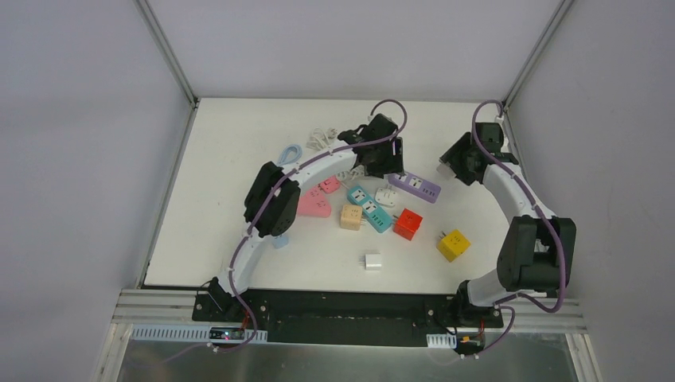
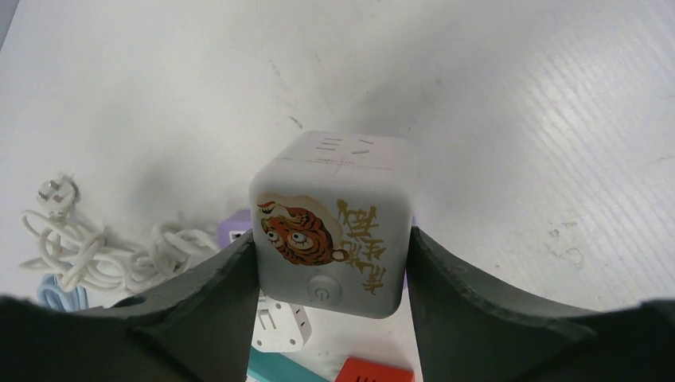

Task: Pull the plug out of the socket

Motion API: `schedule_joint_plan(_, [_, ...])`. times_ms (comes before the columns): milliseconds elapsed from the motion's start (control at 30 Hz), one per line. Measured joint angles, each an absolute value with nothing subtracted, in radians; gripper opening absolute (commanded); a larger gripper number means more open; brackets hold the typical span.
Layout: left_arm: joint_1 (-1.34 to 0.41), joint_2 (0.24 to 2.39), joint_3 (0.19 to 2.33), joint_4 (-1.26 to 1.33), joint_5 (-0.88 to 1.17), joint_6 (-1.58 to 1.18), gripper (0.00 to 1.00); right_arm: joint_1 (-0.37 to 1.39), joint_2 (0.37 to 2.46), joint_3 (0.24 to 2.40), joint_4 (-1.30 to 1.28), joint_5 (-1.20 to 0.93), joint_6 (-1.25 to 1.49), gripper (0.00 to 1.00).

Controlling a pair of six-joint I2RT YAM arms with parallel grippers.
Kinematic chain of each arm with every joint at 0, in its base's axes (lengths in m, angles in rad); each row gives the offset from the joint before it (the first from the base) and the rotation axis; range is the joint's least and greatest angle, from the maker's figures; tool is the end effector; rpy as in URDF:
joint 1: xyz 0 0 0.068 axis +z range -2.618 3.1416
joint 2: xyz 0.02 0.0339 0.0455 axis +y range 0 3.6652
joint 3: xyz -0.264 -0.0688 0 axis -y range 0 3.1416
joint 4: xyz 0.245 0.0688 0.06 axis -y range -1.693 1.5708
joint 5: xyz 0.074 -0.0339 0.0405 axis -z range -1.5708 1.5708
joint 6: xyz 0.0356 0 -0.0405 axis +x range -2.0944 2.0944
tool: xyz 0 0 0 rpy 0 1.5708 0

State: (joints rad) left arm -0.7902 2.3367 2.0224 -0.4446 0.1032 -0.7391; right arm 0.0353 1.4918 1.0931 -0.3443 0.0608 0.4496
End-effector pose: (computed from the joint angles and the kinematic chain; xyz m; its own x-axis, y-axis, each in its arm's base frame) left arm 0.3731 -0.3819 0.2098 -0.8694 -0.0744 -0.4885 0.2350 0.8074 -0.5412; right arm 0.3288 0.0094 0.2628 -0.6048 0.4127 -0.6811 0.3024 0.9102 0.2830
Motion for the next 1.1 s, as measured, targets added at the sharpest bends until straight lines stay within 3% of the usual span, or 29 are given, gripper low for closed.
schedule_joint_plan(233, [-0.79, 2.086, 1.982, -0.445, 0.122, -0.638, 0.8, -0.043, 1.547, 1.08, -0.29, -0.029, 0.472, 0.32])
schedule_joint_plan(367, [-0.783, 1.945, 1.973, -0.49, 0.084, -0.57, 0.92, -0.065, 1.575, 1.039, -0.237, -0.07, 0.491, 0.41])
schedule_joint_plan(433, [-0.778, 1.882, 1.967, -0.526, 0.047, -0.531, 0.93, -0.076, 1.586, 1.015, -0.226, -0.08, 0.498, 0.46])
schedule_joint_plan(500, [-0.772, 1.825, 1.946, -0.554, 0.013, -0.506, 0.92, -0.088, 1.595, 0.997, -0.216, -0.088, 0.506, 0.58])
schedule_joint_plan(700, [-0.756, 1.642, 1.815, -0.622, -0.077, -0.445, 0.9, -0.102, 1.592, 0.951, -0.158, -0.089, 0.529, 0.82])
schedule_joint_plan(833, [-0.756, 1.542, 1.739, -0.646, -0.122, -0.434, 0.89, -0.103, 1.562, 0.897, -0.159, -0.067, 0.538, 0.89])
schedule_joint_plan(1100, [-0.756, 1.297, 1.487, -0.642, -0.16, -0.48, 0.9, -0.103, 1.349, 0.834, -0.221, 0.017, 0.535, 0.91])
